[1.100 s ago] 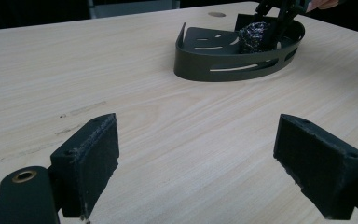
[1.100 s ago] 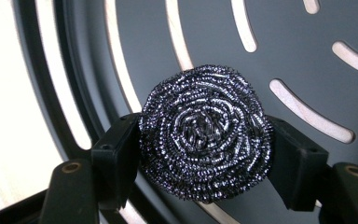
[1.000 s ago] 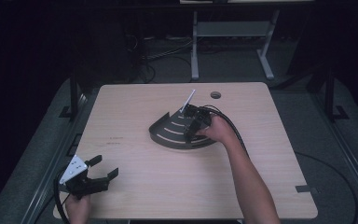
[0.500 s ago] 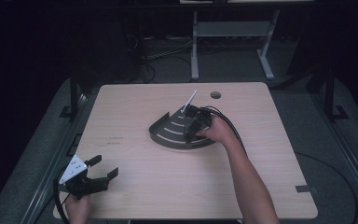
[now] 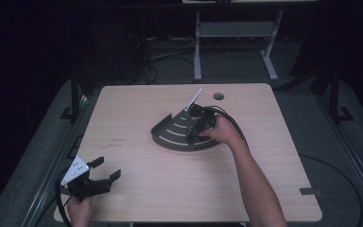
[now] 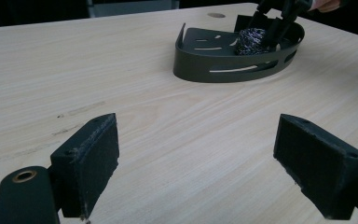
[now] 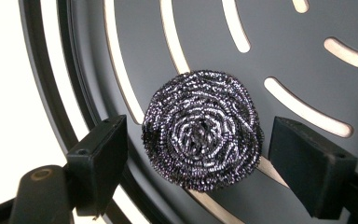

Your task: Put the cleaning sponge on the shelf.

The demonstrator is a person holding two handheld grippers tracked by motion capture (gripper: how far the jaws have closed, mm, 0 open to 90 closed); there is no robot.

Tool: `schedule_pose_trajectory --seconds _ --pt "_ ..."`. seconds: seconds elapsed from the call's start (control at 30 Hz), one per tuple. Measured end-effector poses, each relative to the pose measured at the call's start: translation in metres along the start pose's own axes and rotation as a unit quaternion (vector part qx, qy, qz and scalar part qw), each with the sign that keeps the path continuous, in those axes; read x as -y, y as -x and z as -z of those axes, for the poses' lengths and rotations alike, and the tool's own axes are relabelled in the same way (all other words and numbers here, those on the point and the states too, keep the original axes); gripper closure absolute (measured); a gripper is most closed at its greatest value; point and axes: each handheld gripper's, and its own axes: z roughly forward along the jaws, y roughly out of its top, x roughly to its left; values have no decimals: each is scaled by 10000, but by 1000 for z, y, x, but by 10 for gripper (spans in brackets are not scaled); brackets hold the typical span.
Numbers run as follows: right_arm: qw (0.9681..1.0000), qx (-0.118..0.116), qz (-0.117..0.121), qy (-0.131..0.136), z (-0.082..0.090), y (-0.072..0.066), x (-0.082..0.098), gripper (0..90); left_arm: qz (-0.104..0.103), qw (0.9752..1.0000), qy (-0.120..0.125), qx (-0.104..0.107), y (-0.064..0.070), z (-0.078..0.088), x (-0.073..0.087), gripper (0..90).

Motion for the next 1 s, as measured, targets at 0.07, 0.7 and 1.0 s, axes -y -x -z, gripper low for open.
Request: schedule_pose_trajectory --seconds 0.07,0.7,1.0 --pt "10000 17 -21 9 3 0 0 194 -20 10000 -16 -13 1 0 0 135" --pt "9999 23 -14 148 18 -1 4 180 -27 10000 28 -36 1 2 1 135" --pt "9995 -27 -57 315 31 -1 10 179 -3 10000 -6 -54 0 3 1 135"
